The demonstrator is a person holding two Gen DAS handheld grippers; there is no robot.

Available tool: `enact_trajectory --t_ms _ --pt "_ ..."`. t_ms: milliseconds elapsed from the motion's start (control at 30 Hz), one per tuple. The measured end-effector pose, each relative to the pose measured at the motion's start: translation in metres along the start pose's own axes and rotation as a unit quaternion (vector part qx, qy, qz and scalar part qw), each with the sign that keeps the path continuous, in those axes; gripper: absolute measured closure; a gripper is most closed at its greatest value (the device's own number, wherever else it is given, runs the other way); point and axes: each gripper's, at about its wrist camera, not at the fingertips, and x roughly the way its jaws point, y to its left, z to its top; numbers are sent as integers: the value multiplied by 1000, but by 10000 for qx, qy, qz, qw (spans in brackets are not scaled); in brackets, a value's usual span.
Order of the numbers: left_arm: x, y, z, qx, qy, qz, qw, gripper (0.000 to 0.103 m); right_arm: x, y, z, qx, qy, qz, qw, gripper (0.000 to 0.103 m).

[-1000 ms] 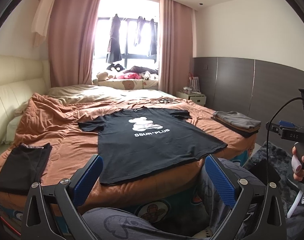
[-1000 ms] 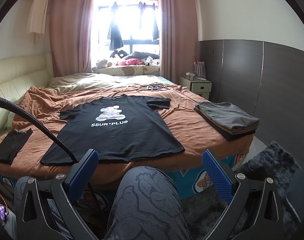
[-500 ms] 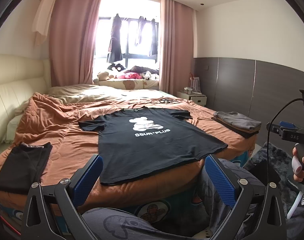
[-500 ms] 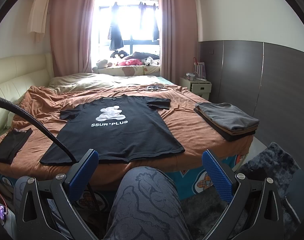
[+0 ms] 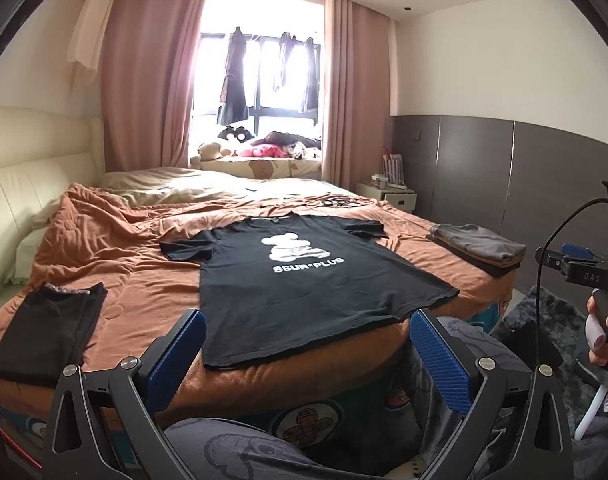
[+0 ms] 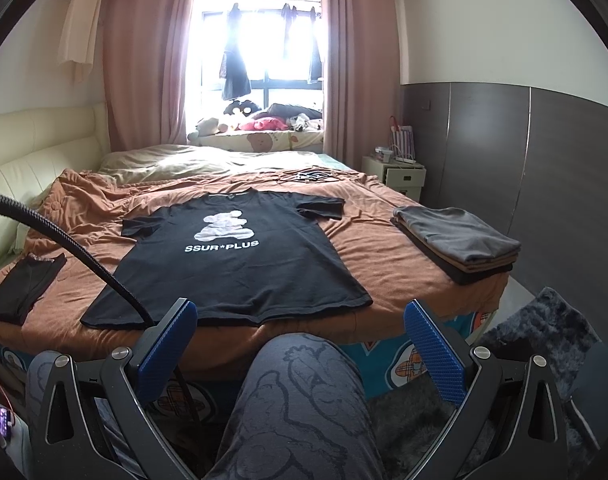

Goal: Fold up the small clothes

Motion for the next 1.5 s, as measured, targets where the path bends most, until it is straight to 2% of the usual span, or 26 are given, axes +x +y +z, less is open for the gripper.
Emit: enact_trajectory --t_ms 300,500,833,1100,1233,1433,1500 --pt "11 5 -2 -135 154 -66 9998 0 7 2 12 -34 -20 -92 10000 0" --pt "14 8 -4 -185 191 -53 9996 0 18 9 20 -74 -107 -8 9999 0" --pt "33 21 3 -331 284 153 9989 0 78 2 39 19 -31 343 9994 0" --pt "62 53 31 -682 216 479 9963 0 130 -1 57 100 79 546 9984 0" --pt "84 73 45 -908 236 607 9937 0 158 3 69 98 135 584 9982 0" --pt "111 90 56 -918 339 758 9923 0 185 16 87 23 167 464 9988 0" --pt "121 96 59 -928 397 872 9911 0 200 23 95 -28 234 737 9970 0"
